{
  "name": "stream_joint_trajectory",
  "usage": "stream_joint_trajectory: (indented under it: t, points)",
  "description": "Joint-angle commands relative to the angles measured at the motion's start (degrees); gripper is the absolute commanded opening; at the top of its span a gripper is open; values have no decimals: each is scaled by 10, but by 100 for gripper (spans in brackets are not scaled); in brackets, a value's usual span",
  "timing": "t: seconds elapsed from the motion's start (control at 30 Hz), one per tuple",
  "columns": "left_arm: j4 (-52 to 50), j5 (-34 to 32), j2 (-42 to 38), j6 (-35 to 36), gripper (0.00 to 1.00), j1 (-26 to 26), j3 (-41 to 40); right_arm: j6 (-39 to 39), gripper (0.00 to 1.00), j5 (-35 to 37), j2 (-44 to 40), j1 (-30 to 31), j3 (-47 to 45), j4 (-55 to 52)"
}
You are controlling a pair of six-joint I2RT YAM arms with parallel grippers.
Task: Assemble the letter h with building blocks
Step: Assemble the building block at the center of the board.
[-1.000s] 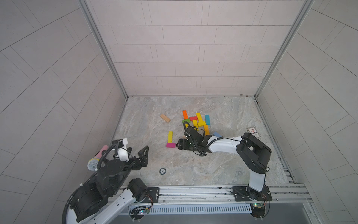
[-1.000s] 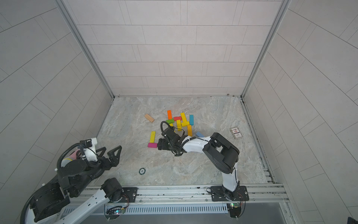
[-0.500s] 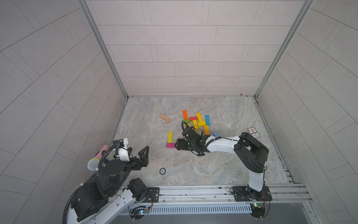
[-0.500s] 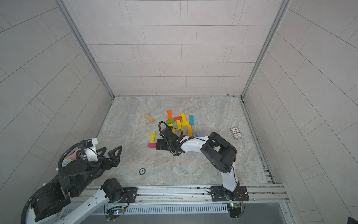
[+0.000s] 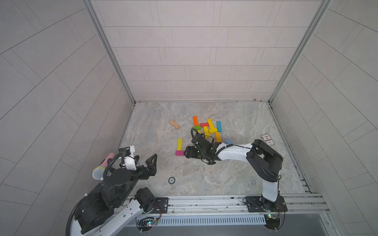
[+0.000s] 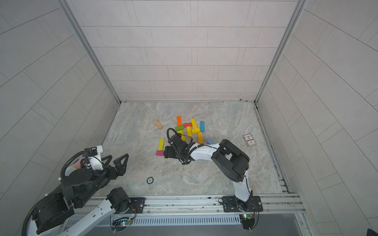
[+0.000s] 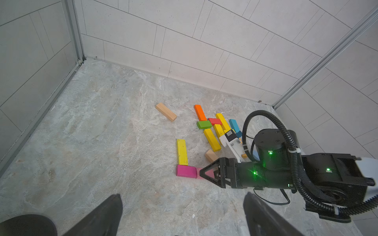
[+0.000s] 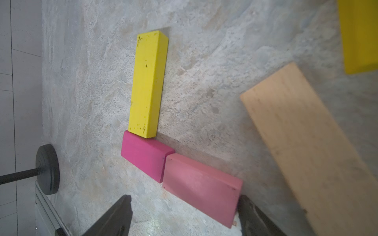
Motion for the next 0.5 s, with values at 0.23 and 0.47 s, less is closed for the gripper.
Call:
stream_joint_trajectory:
  t: [0.23, 0.47]
  points:
    - [-5, -9, -5, 8, 100, -1, -2, 24, 83, 11, 12, 6, 8, -5]
    - [-5, -10, -4, 9, 100, -1, -2, 11, 86, 47, -21, -2, 4, -14]
